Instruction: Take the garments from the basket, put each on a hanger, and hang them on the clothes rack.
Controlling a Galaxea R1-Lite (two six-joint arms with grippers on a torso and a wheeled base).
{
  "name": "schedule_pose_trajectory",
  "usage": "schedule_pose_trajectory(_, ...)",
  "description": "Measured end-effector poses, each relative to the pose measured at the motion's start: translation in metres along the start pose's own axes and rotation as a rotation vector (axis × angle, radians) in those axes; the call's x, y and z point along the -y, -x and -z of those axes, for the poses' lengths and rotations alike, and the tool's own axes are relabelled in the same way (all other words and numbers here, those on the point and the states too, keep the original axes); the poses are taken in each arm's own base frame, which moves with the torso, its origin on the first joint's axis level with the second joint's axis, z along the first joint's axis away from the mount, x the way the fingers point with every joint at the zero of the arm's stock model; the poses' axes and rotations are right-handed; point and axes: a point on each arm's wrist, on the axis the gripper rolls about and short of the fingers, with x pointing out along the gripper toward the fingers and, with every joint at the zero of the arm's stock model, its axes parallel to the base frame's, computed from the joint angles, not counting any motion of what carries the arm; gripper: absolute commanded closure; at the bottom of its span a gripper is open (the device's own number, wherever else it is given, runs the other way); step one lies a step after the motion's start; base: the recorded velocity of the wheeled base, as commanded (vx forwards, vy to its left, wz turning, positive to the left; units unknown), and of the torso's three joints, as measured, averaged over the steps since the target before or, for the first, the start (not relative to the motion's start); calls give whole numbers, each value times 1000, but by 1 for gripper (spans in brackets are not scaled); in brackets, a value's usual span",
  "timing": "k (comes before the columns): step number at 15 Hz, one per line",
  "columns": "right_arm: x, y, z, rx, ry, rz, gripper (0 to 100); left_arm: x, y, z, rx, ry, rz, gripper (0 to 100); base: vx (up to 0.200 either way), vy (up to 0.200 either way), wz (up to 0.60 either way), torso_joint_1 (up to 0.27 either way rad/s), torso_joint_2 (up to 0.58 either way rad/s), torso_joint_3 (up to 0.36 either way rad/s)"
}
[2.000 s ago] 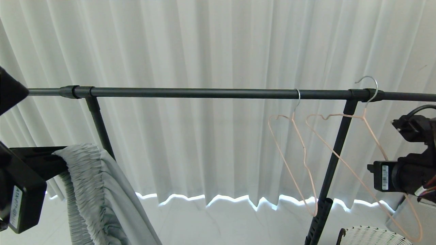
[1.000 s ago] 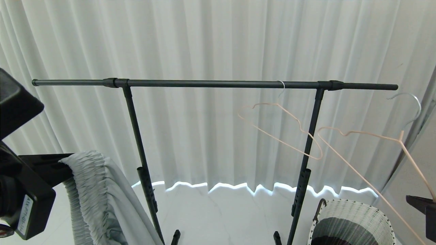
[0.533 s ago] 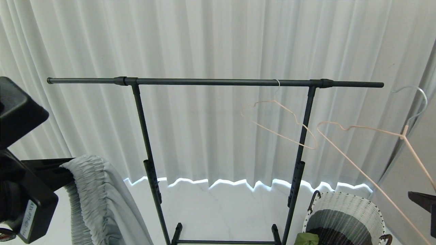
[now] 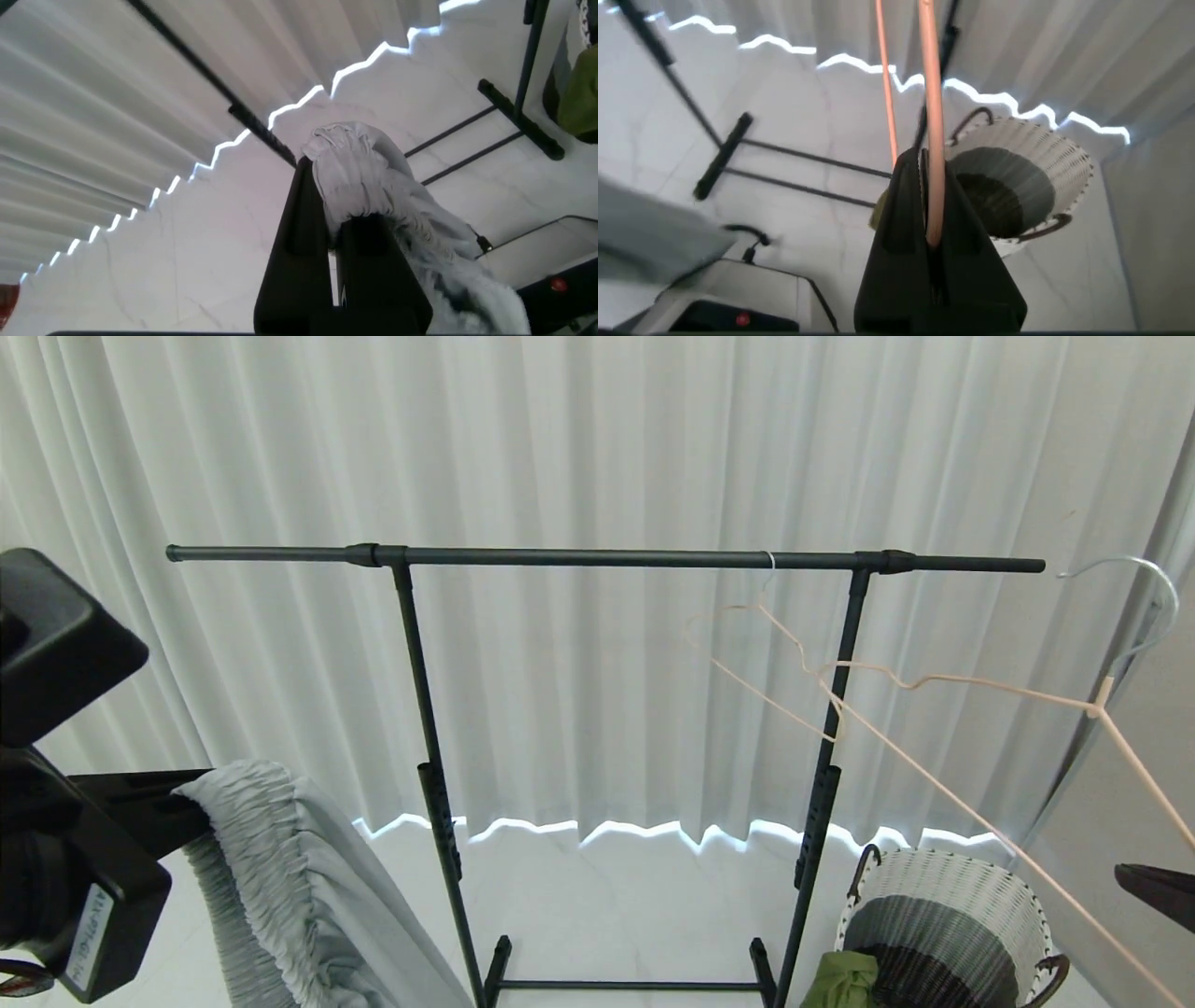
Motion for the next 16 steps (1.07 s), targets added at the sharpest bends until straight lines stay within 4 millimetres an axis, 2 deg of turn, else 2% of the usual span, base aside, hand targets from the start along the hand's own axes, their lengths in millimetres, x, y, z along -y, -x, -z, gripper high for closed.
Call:
schedule_pose_trajectory(2,-2,0,2,-5,22,-35,100,0,0,-1,1,1,0,100,-200,100,0,0,7,2)
schedule_pose_trajectory(7,-12,3,5,-4,70,-157,100,1,-2,0,-6,-4,3,100,0,0,0,0,0,0)
schedule_pose_trajectory(12,-34,10,7,21,113,-445,100,3,-6,-4,-10,-42,5,100,0,0,0,0,0,0)
schedule_pose_trajectory(16,-51,21,13,-6,146,-659,100,10,-31,-26,10,-26,-77,100,0,0,0,0,0,0)
